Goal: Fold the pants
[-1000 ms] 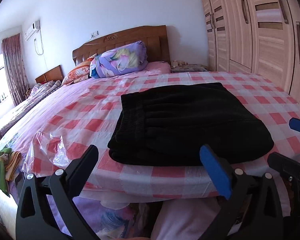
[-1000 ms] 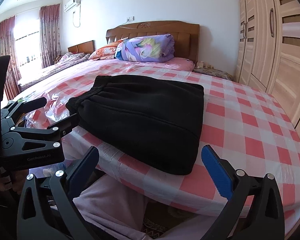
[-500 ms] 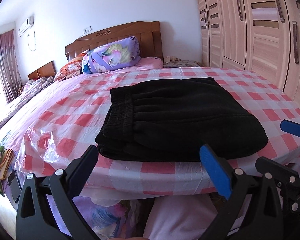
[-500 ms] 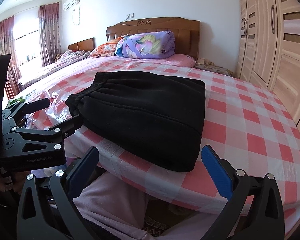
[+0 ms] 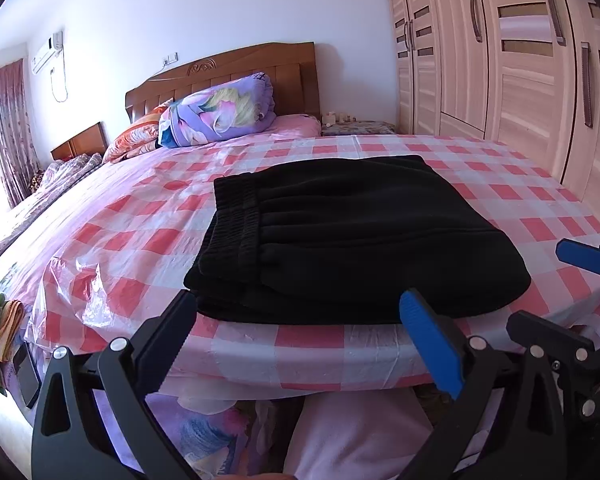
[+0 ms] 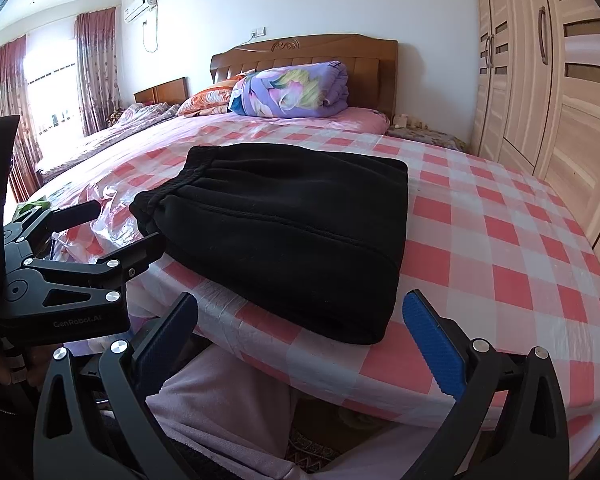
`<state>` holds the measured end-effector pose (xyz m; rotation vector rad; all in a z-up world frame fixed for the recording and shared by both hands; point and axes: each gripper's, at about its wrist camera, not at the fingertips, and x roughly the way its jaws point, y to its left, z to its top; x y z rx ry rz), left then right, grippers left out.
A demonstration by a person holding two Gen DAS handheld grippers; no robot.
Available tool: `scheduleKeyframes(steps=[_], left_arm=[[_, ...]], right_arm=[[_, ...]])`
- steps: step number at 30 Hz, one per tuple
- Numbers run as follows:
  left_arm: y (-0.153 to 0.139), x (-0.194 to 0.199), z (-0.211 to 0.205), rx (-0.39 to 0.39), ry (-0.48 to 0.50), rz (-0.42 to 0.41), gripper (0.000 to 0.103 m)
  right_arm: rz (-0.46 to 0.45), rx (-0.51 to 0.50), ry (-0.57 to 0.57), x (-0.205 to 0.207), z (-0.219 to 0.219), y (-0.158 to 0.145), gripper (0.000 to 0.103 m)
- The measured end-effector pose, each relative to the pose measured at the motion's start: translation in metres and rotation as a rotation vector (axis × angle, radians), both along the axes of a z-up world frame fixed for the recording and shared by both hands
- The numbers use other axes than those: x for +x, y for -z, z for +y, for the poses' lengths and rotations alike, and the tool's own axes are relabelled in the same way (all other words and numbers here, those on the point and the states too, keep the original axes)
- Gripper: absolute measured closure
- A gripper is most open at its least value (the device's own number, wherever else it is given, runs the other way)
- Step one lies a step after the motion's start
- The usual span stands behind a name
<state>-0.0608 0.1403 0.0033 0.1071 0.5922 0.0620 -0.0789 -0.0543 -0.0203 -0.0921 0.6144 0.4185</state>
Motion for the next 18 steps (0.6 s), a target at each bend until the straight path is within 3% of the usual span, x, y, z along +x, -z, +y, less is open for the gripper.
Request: scheduleKeyframes(steps=[18], left_arm=[[0.0014,0.0007,0.0002,-0.001,0.006,0.002,0.002]], right_arm=[[0.002,0.001,0.0,-0.0003,-0.0004,0.0004,0.004]])
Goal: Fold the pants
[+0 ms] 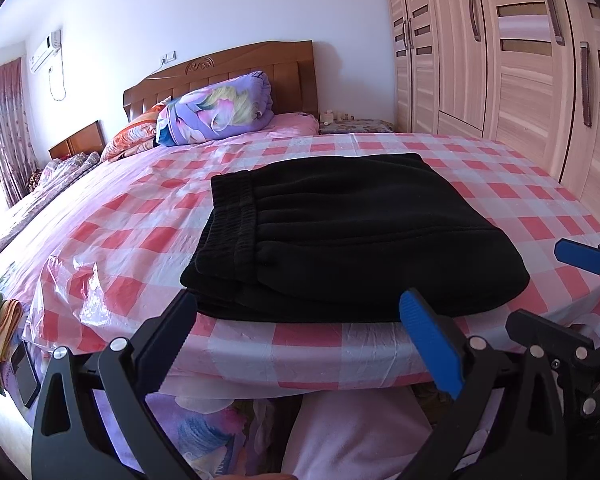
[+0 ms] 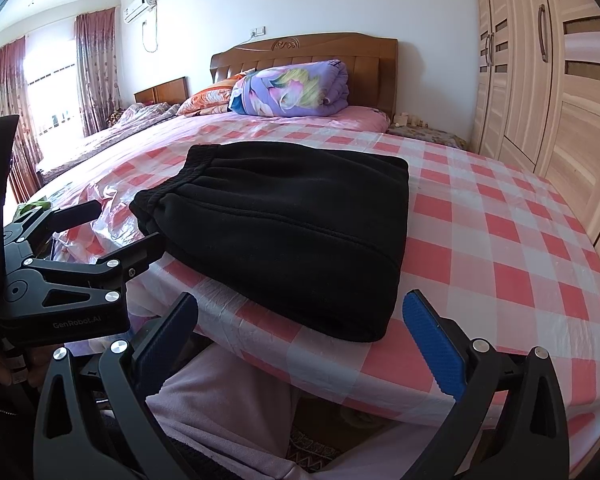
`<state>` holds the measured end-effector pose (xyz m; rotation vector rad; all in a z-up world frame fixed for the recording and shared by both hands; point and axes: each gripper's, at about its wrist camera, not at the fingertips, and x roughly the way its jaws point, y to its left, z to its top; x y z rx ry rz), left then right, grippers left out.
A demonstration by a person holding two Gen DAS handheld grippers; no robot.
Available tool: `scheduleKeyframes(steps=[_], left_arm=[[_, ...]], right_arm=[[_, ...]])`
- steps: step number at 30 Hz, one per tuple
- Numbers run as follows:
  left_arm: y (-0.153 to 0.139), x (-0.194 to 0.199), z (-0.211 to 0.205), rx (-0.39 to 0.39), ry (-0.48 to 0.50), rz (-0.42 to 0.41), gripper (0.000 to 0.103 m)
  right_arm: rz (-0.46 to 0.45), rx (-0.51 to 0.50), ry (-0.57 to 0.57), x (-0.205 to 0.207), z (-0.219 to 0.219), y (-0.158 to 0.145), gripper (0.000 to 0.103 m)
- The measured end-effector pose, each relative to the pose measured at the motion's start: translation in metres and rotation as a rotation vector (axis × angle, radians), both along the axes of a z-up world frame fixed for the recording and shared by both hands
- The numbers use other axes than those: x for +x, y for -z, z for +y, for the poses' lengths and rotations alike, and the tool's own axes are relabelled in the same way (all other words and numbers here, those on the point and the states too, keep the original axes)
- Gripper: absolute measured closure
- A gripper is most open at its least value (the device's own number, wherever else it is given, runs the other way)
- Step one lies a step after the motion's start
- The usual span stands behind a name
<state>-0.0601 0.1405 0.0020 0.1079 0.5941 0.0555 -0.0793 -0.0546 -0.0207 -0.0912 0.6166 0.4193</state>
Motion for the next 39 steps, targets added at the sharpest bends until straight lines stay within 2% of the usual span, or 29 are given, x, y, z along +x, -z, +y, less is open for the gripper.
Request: scheduleKeyframes(steps=[28,33,39], left_arm=[[-0.0001,-0.0023,-0.0007,-0.023,0.02,-0.008,0.002],[0.0016,-0.0007,-0.0016,-0.059,0.058,0.011,0.002],[0.0049,0.0035,0.0025,-0.059,0.032,0.036,0.002]], right_arm=[[0.001,0.002,0.0,-0.0004,0.0,0.0001,0.004],[0.002,0.003,0.001,-0.0012,0.0004,0.0004,0.004],[0.002,0.003,0.001,-0.0018,0.0008,0.0006,0.004]])
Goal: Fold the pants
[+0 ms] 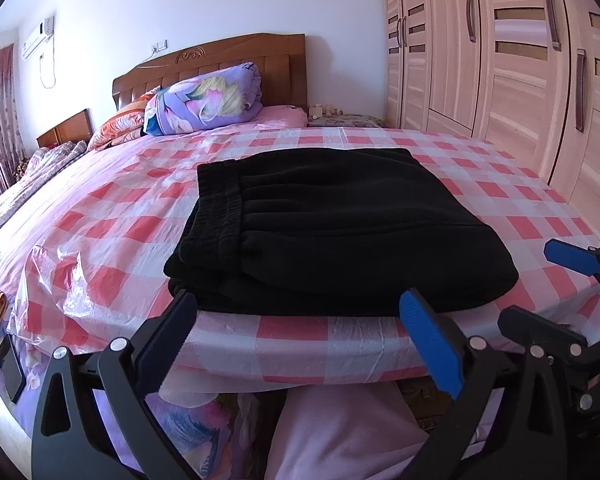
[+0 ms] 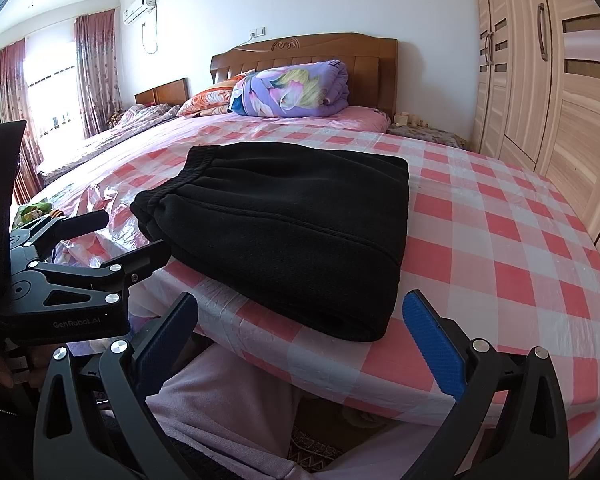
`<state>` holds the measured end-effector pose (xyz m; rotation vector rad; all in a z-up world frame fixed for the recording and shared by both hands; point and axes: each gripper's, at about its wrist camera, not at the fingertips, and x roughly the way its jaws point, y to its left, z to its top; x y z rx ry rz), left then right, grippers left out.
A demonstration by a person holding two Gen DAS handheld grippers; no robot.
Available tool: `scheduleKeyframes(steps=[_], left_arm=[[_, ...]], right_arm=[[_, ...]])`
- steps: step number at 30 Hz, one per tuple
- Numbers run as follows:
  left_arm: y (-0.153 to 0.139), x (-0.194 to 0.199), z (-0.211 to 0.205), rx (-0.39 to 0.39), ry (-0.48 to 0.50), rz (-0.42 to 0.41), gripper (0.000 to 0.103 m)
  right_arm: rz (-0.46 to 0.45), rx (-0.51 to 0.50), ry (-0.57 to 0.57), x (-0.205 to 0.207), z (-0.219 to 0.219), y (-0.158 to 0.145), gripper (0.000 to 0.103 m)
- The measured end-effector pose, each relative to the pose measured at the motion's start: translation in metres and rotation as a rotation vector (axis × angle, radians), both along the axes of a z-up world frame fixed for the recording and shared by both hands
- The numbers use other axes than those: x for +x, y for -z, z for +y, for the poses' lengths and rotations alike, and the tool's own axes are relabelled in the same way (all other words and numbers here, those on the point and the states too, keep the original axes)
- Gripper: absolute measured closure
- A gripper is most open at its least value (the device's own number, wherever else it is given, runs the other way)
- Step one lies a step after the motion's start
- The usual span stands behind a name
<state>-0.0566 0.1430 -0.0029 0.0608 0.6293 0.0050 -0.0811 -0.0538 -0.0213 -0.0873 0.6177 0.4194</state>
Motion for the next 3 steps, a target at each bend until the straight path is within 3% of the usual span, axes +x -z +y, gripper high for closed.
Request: scheduleKeyframes(steps=[3], left_arm=[[0.0,0.0004,0.0012,-0.002,-0.006,0.003,0.002]], right_arm=[[0.0,0.0,0.0,0.0,-0.0001,-0.0001,0.004]])
